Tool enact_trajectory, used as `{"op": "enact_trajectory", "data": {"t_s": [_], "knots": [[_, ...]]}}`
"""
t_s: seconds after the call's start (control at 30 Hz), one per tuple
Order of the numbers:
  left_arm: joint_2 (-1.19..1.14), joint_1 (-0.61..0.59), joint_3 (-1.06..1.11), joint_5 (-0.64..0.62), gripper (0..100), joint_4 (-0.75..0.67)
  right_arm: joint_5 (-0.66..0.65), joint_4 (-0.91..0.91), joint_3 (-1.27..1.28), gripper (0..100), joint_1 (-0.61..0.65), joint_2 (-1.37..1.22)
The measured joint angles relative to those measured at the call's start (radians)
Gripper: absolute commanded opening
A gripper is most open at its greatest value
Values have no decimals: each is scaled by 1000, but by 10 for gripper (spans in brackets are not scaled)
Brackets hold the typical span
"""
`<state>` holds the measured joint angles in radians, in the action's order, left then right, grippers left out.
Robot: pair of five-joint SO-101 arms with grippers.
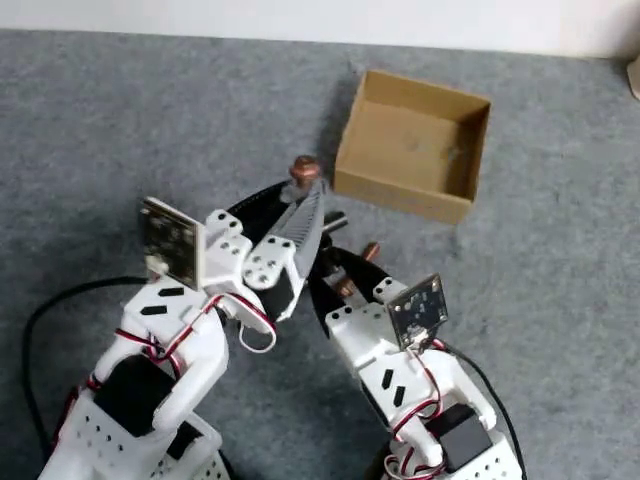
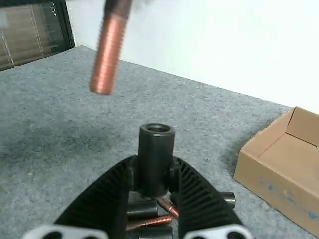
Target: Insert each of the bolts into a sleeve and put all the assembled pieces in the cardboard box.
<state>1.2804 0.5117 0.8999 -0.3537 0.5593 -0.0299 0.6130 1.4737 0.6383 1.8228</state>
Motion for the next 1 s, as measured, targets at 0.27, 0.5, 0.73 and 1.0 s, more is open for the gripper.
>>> {"op": "enact_trajectory", "data": {"t_s": [0.27, 0.5, 0.73, 1.0], "knots": [[0, 0, -3, -80, 5, 0, 0, 0, 0, 5, 0, 2], [0, -5, 155, -81, 5, -232, 0, 0, 0, 5, 3, 2], [0, -14, 249, -81, 5, -368, 0, 0, 0, 5, 3, 2], [0, -15, 330, -86, 5, -382, -3, 2, 0, 5, 6, 0]]}}
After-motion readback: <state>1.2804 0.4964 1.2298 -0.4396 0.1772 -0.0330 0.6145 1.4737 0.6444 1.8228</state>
